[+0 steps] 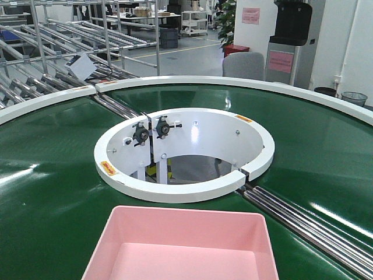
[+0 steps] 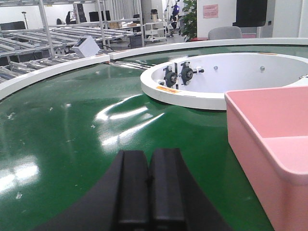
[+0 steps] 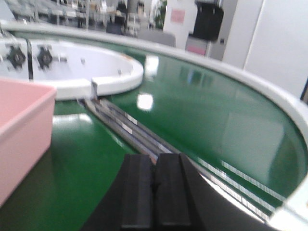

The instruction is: Grab pink bin and stack on right shelf

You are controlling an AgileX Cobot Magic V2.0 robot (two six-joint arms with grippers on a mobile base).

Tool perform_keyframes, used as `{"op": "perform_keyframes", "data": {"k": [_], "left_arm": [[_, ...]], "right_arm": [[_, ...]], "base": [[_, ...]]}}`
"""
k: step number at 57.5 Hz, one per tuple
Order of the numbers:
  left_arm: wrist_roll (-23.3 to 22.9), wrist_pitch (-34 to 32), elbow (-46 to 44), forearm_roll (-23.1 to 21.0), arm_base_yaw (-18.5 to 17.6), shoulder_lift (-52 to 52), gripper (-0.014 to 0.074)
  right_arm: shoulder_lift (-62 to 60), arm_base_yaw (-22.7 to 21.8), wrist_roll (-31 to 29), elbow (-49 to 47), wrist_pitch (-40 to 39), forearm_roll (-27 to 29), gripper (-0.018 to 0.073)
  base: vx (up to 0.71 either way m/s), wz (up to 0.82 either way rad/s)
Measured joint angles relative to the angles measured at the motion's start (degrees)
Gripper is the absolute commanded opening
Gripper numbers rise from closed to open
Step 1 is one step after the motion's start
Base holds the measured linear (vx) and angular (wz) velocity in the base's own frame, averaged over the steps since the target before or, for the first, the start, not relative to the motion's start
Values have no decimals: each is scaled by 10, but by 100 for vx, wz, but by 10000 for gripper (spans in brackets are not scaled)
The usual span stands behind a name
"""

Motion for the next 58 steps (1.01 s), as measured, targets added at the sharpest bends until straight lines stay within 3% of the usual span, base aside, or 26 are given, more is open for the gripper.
{"op": "perform_keyframes", "data": {"k": [17, 22, 27, 34, 42, 48, 58], "left_arm": [[0, -81, 0, 0, 0, 0, -8], [-5, -132, -3, 0, 0, 0, -8], [-9, -139, -61, 0, 0, 0, -8], [-9, -61, -210, 0, 0, 33, -8], [11, 70, -352, 0, 0, 121, -8], [37, 125, -382, 0, 0, 199, -6], [42, 150, -383, 0, 0, 302, 38]], "right_arm": [[0, 0, 3, 0, -130, 0, -11], [0, 0, 12, -21, -107, 16, -11], [2, 0, 14, -88, -46, 31, -11], [49, 0, 16, -235, 50, 38, -11], [123, 0, 17, -321, 103, 42, -11], [184, 0, 18, -340, 113, 42, -11], [262, 0, 18, -341, 124, 43, -1]], "base": [[0, 0], [0, 0], [0, 0], [0, 0], [0, 0], [0, 0], [0, 0]]}}
